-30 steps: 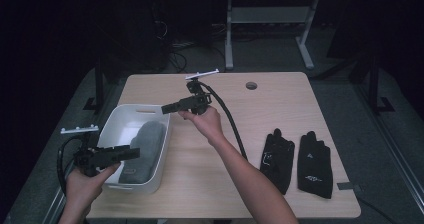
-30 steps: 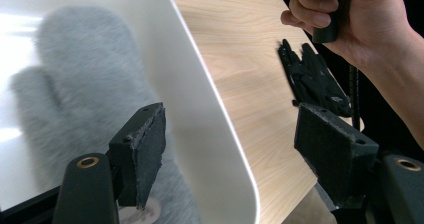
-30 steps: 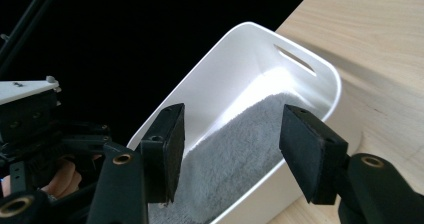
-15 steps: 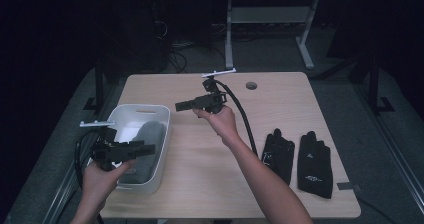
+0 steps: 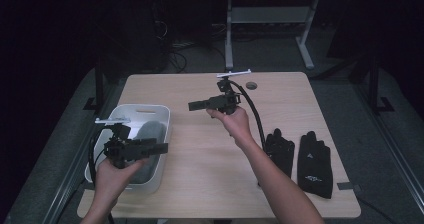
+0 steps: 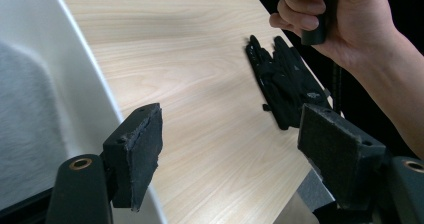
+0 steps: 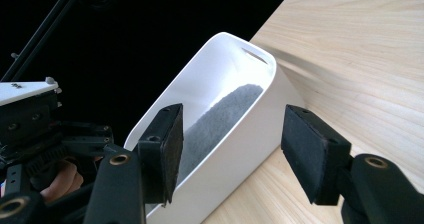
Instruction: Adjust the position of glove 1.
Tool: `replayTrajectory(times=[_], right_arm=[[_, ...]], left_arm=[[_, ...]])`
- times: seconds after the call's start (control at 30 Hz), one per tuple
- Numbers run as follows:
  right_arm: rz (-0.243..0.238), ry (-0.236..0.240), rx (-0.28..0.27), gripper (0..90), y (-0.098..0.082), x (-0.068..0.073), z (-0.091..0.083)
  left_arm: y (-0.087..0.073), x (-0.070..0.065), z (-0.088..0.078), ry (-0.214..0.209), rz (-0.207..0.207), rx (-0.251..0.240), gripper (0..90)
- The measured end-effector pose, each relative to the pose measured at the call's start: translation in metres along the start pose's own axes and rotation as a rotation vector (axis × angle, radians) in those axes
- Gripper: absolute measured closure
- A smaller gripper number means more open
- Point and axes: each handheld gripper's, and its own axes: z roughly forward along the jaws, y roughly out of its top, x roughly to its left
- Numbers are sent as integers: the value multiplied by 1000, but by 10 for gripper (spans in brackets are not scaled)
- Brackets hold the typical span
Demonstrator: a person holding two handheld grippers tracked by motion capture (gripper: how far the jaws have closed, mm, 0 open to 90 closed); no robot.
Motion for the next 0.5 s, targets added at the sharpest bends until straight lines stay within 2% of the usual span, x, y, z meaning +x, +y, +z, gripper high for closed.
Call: replayTrajectory(times=[0.2,0.5], right_arm=[[20,-1,-11,396,-7,-6,-15],[26,-27,-19,395,-17,-12,-40]], left_arm=[[4,-7,10,-4,14,12,255],[9,-20,27,-37,39,24,249]])
